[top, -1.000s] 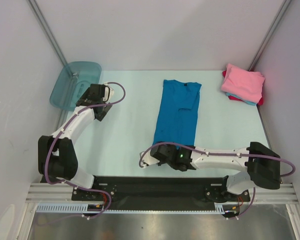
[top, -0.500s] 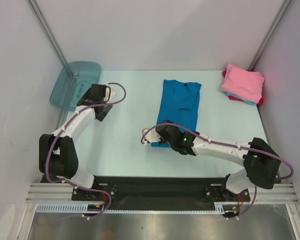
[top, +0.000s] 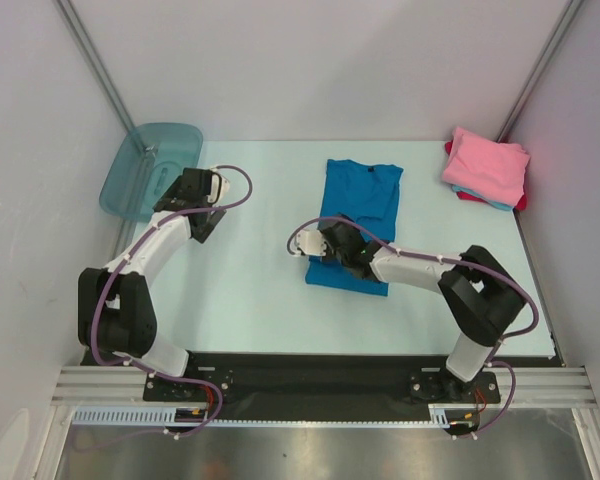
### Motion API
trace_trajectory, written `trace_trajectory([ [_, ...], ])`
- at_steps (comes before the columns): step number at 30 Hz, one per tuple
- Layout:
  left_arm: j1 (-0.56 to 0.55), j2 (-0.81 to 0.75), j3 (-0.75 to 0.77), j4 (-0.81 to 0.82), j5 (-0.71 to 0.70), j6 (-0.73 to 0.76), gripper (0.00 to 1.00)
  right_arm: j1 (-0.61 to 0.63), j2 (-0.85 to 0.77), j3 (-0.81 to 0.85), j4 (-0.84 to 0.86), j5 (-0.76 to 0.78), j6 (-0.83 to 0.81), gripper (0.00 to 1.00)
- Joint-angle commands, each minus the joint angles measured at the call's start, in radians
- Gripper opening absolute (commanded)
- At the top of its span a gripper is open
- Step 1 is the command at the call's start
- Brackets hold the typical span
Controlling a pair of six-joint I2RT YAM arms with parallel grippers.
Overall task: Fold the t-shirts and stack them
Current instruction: Fold the tshirt
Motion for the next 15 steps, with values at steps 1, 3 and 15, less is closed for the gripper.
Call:
trace_trajectory([
  [1, -0.006, -0.001, 0.011, 0.016, -0.014, 0.013, 1.0, -0.03, 0.025, 0.065, 0.098, -0.013, -0.012, 0.0],
  [3, -0.006, -0.001, 0.011, 0.016, -0.014, 0.012, 1.0, -0.041, 0.034, 0.076, 0.098, -0.016, -0.01, 0.0],
  [15, -0.014, 0.016, 0.017, 0.017, -0.019, 0.007, 1.0, -0.116, 0.08, 0.117, 0.124, -0.016, -0.023, 0.0],
])
